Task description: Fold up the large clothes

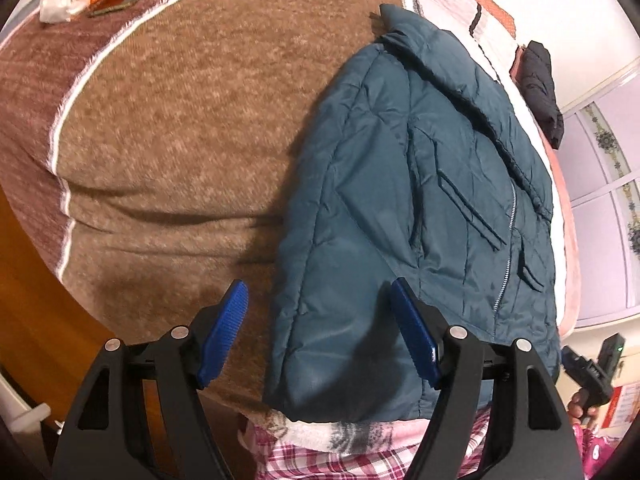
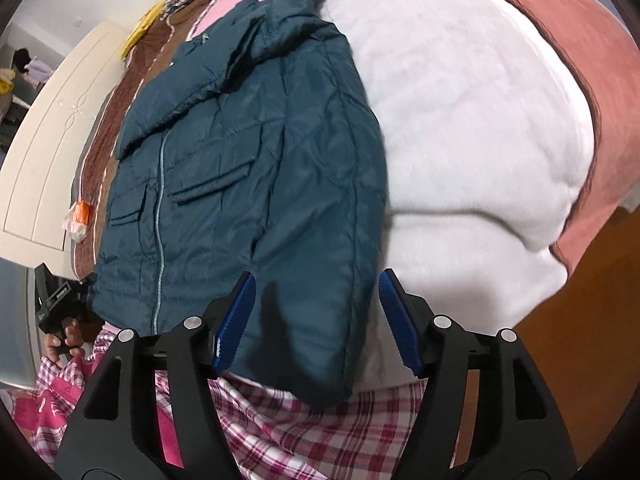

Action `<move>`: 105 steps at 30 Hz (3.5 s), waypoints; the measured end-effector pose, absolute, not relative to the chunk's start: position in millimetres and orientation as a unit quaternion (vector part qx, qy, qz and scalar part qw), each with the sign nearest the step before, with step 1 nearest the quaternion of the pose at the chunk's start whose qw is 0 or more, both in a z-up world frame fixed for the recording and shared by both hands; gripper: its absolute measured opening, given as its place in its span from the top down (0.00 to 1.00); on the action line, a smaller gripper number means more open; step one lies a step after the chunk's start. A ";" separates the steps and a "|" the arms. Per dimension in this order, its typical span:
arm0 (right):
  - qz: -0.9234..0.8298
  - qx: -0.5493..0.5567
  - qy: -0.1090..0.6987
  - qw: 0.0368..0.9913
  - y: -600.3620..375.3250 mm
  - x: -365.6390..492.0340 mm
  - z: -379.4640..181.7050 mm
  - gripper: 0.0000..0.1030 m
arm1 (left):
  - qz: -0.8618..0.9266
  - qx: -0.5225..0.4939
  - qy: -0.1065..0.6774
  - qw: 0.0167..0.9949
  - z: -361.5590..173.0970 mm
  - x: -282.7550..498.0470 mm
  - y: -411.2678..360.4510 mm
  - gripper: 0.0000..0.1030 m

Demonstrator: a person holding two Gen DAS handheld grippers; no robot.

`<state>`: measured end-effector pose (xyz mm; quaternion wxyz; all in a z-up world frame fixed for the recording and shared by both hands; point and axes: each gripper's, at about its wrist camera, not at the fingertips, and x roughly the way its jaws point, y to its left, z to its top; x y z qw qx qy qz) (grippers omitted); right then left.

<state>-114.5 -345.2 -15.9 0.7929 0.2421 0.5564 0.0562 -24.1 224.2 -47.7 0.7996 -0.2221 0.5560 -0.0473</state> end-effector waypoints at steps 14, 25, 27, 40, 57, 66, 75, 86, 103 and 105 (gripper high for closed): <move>0.063 0.280 0.573 0.768 -347.0 -121.4 -33.6 0.33 | -0.080 -0.269 0.567 0.775 -70.3 -26.1 223.9 0.27; 0.107 0.262 0.578 0.766 -329.0 -124.2 -35.1 0.85 | -0.124 -0.295 0.547 0.773 -61.9 -28.7 224.6 0.75; 0.120 0.276 0.563 0.769 -327.8 -126.2 -30.5 0.89 | -0.129 -0.300 0.534 0.780 -52.5 -30.5 223.4 0.86; 0.136 0.323 0.437 0.828 -354.6 -136.2 50.5 0.91 | -0.181 -0.265 0.431 0.843 45.6 -58.7 199.8 0.90; 0.107 0.359 0.447 0.812 -382.9 -168.7 36.5 0.91 | -0.170 -0.257 0.460 0.833 36.8 -99.0 191.5 0.90; 0.114 0.354 0.424 0.826 -388.9 -144.4 63.2 0.91 | -0.187 -0.275 0.432 0.838 58.0 -81.5 191.0 0.90; 0.149 0.343 0.379 0.846 -395.9 -65.4 127.1 0.91 | -0.201 -0.304 0.389 0.846 106.8 -16.7 192.5 0.90; 0.122 0.347 0.365 0.855 -401.1 110.7 154.5 0.91 | -0.185 -0.297 0.368 0.862 143.4 129.2 183.3 0.90; 0.028 0.310 0.441 0.842 -401.4 336.6 53.9 0.91 | -0.077 -0.331 0.438 0.832 50.4 336.6 183.5 0.90; 0.024 0.315 0.447 0.837 -403.2 351.0 39.3 0.91 | -0.073 -0.333 0.442 0.829 40.2 350.7 182.3 0.90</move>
